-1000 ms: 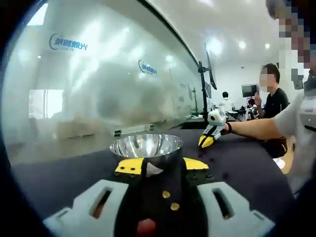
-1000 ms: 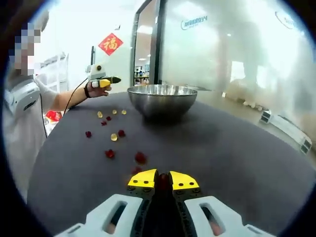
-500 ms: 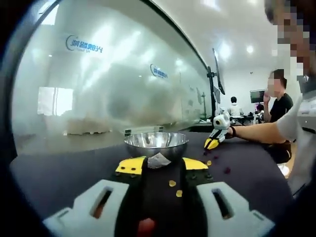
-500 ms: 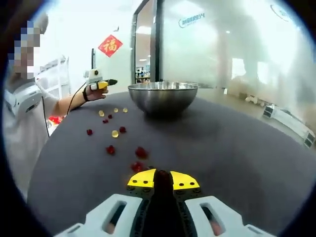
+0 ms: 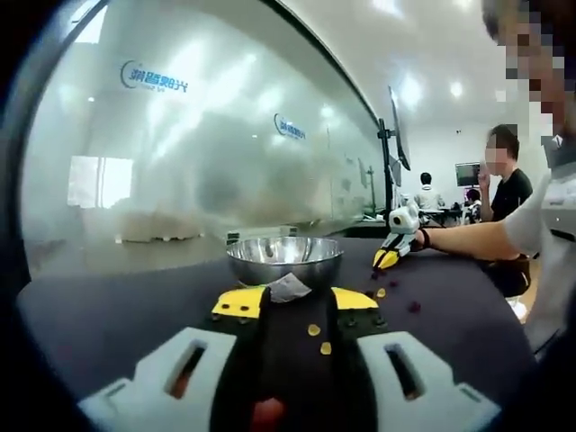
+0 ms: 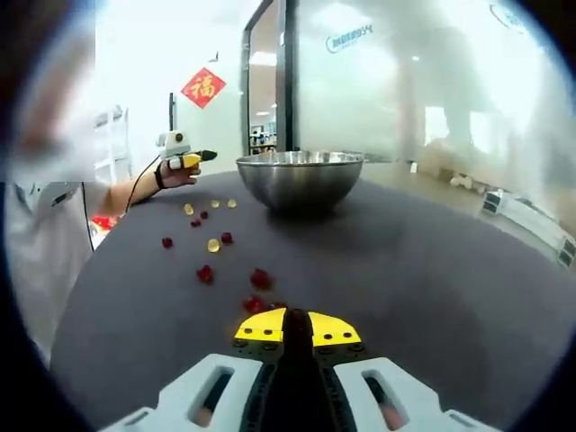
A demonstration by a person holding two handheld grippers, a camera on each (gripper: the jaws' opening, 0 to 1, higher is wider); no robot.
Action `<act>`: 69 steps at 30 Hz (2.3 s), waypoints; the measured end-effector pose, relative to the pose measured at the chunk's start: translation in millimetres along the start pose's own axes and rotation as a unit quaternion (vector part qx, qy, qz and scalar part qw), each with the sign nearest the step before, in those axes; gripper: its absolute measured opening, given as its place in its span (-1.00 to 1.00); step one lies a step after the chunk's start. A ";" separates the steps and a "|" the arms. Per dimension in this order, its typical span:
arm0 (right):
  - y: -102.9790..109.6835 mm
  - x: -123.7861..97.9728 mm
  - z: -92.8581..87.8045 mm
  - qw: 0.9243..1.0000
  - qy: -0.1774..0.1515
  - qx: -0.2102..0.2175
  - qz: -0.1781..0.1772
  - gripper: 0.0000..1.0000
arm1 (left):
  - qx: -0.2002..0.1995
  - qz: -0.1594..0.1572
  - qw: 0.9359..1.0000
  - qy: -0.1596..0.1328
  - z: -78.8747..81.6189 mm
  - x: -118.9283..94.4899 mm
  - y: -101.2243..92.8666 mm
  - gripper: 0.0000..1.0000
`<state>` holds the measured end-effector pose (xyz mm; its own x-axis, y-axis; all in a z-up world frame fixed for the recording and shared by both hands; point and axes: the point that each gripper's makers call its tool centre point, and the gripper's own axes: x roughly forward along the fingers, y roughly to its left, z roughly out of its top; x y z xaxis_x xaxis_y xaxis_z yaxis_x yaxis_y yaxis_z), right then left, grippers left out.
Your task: Pick candy and put bowl
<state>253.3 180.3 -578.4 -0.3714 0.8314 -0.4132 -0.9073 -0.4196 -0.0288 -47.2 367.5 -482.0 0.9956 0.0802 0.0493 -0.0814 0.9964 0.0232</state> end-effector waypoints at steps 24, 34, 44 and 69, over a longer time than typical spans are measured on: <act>8.7 36.6 140.5 0.996 -0.061 -0.067 0.022 -0.96 | 0.024 -0.024 0.999 0.027 -13.9 4.5 -16.1 -0.61; 7.6 92.9 186.4 0.994 -0.054 -0.083 0.040 -0.95 | 0.036 -0.033 0.998 0.040 -18.8 5.1 -20.6 -0.61; -10.8 129.6 171.0 0.997 -0.025 -0.073 0.028 -0.94 | 0.037 -0.033 0.998 0.030 -13.0 3.0 -19.5 -0.61; 4.8 112.6 161.4 0.995 -0.041 -0.084 0.045 -0.71 | 0.041 -0.040 0.997 0.044 -22.8 7.2 -23.8 -0.60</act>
<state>175.3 330.8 -478.1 -0.4708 0.8118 -0.3455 -0.8262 -0.5430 -0.1499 -37.0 345.0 -505.0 0.9990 0.0059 -0.0444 -0.0012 0.9944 0.1053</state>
